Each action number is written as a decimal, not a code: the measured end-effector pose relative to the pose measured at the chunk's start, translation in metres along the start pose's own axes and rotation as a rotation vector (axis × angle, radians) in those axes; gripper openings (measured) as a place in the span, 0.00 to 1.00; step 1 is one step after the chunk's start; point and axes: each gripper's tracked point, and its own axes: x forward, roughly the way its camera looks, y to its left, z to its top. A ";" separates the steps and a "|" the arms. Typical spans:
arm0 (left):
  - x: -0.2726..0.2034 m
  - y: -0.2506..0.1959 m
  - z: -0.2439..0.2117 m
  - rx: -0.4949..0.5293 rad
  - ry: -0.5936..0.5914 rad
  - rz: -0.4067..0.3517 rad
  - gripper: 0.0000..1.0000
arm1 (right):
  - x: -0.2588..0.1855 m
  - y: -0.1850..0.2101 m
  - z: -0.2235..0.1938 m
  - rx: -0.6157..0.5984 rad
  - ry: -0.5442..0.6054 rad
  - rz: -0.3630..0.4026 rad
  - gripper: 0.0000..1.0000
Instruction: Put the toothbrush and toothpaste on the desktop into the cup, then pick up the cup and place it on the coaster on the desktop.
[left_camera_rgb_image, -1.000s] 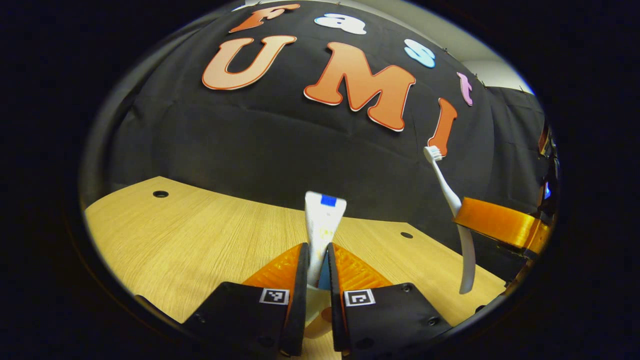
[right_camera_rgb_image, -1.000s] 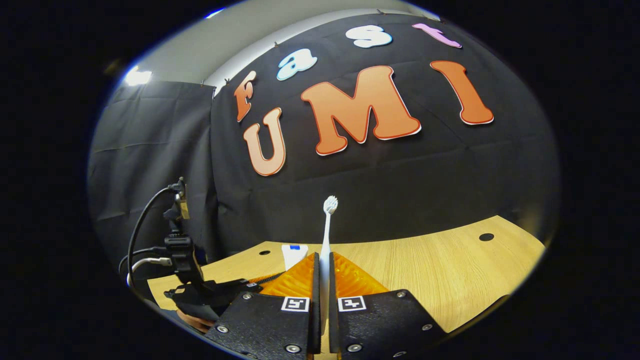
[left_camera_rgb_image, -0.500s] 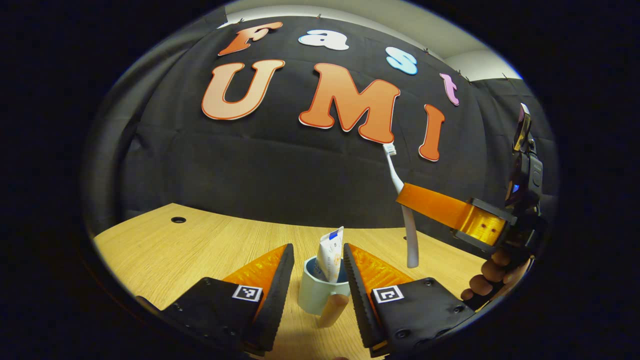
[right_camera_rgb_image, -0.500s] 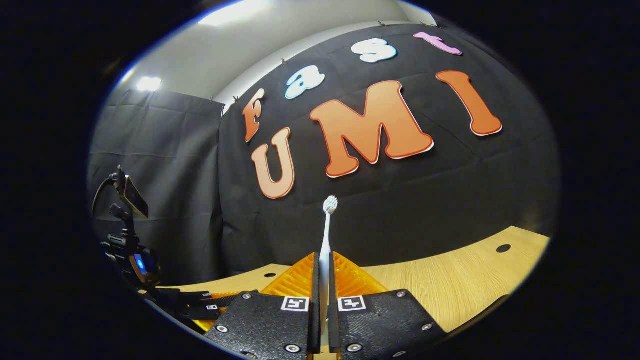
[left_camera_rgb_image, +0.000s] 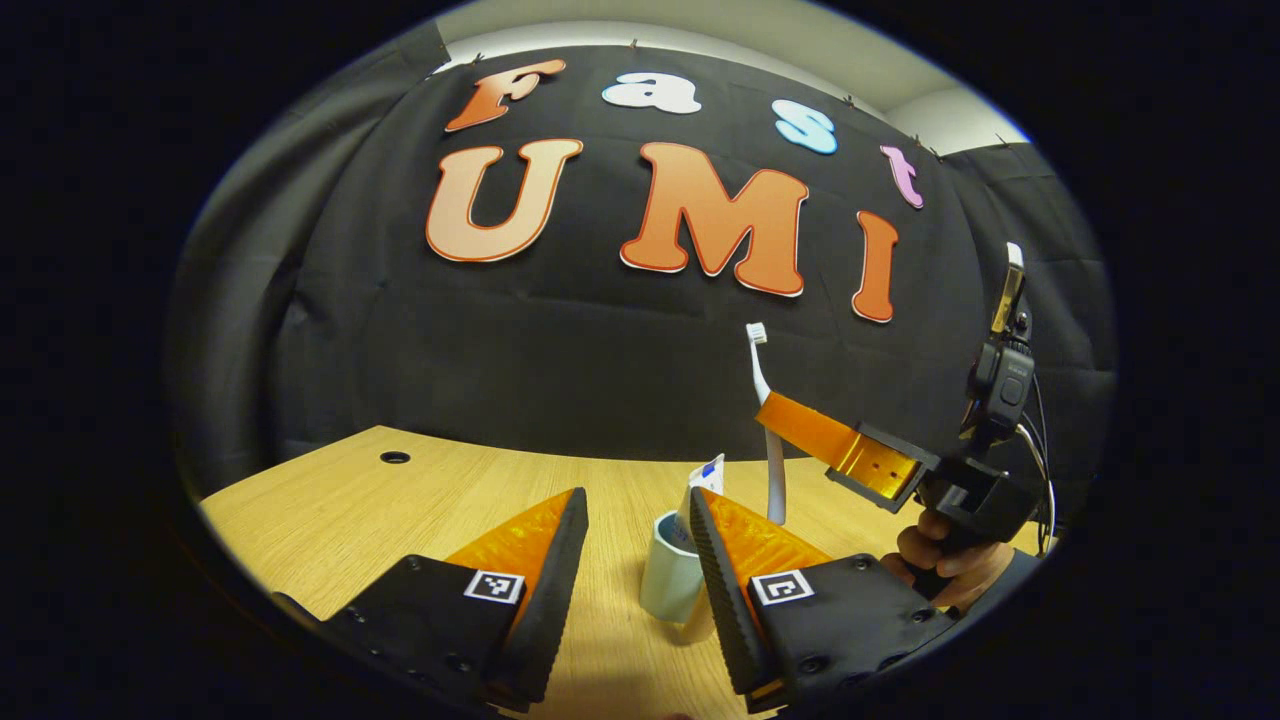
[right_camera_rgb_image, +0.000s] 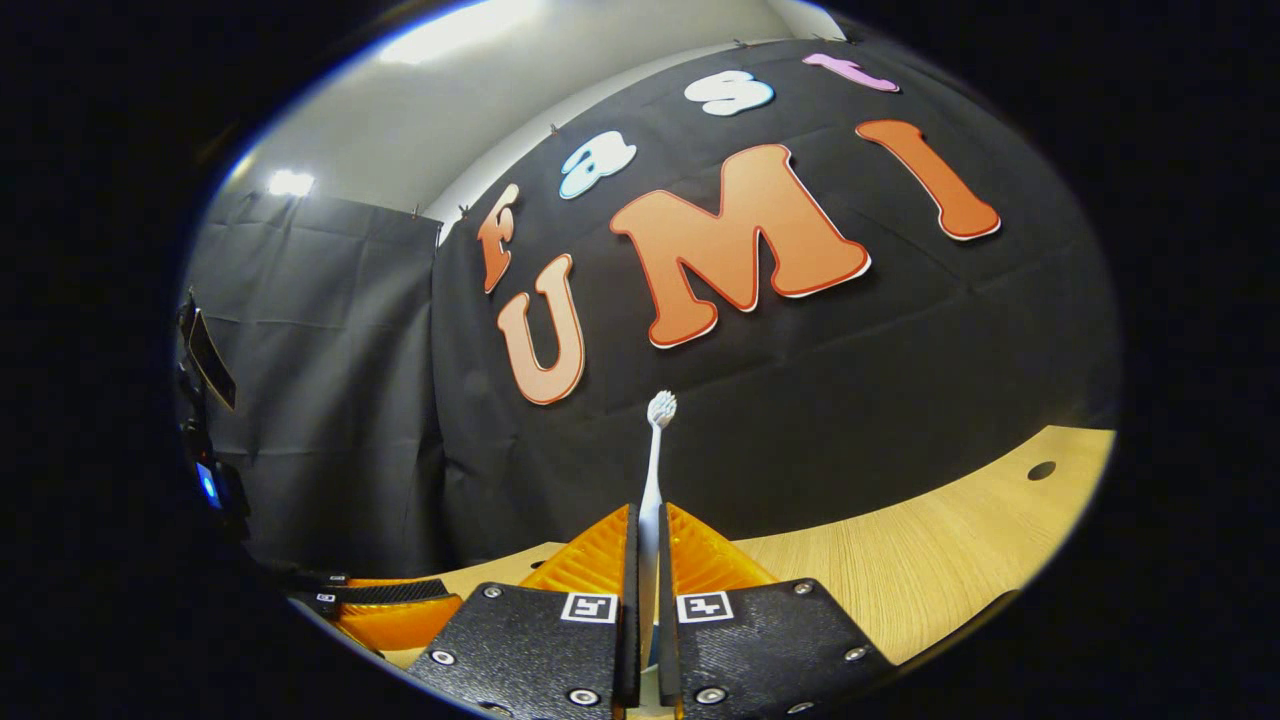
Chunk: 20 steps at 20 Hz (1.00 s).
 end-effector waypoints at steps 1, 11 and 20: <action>-0.001 0.002 0.001 -0.001 -0.001 0.006 0.69 | 0.004 0.000 -0.001 0.010 -0.008 0.002 0.07; 0.003 0.010 -0.013 -0.035 0.026 0.040 0.69 | 0.015 0.002 -0.029 -0.050 0.032 0.008 0.10; 0.006 -0.015 -0.008 -0.078 0.087 -0.022 0.68 | -0.010 0.012 -0.027 -0.095 0.105 0.052 0.13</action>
